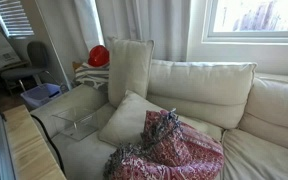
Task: Move the blanket to the right, pick up the lying pillow on the couch and put it in an upright position
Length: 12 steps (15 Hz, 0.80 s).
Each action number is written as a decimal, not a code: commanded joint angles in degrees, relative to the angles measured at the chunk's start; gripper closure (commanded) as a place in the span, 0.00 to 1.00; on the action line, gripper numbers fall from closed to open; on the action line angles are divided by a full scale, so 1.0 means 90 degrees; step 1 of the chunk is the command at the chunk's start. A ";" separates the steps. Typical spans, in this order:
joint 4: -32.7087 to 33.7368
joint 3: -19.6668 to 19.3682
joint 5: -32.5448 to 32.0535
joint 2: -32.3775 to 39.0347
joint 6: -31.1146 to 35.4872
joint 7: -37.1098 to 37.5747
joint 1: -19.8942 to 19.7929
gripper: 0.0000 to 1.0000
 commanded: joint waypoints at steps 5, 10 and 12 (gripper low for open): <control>0.0016 0.0066 0.0051 0.0002 -0.0025 -0.0063 -0.0097 0.00; 0.0423 0.0015 0.0497 0.1846 0.0329 0.0316 -0.0352 0.00; 0.0565 0.0167 0.0534 0.2552 0.0822 0.0836 -0.0516 0.00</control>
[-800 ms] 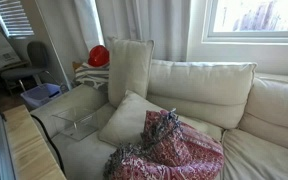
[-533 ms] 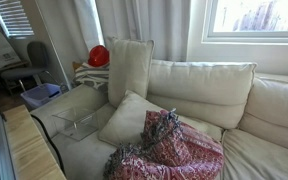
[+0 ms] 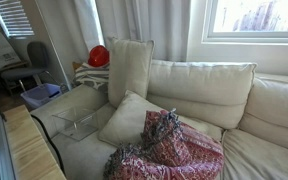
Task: Move the blanket to the right, pick up the lying pillow on the couch and put it in an upright position
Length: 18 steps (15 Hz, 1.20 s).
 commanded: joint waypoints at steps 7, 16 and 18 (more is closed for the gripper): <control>0.1183 0.0373 -0.0228 0.3974 0.3344 0.2317 -0.0394 0.00; 0.3028 -0.0647 -0.2095 0.6967 0.3705 0.3685 0.0080 0.00; 0.3337 -0.0732 -0.1710 0.7452 0.3476 0.3498 0.0083 0.00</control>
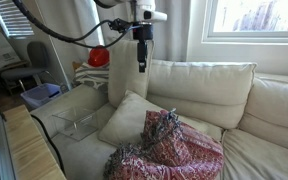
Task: Move the blanket to the right, pick up the lying pillow on the couch and put it in an upright position
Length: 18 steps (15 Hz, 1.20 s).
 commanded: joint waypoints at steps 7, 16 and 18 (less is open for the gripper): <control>0.0682 -0.0464 0.0422 0.1107 -0.0274 -0.0081 0.0369 0.00; 0.0682 -0.0476 0.0409 0.1015 -0.0274 -0.0073 0.0400 0.00; 0.0682 -0.0476 0.0409 0.1015 -0.0274 -0.0072 0.0400 0.00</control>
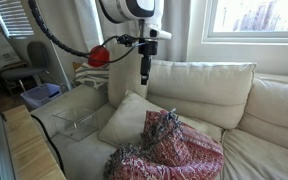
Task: Move the blanket to the right, pick up the lying pillow on the couch and put it in an upright position
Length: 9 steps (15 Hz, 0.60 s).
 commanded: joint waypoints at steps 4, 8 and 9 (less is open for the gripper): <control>0.0989 -0.0232 0.0321 0.1245 -0.0491 0.0161 0.0216 0.00; 0.1743 -0.0510 -0.0001 0.2311 -0.0111 0.0354 0.0540 0.00; 0.1970 -0.0623 -0.0061 0.2591 -0.0035 0.0480 0.0640 0.00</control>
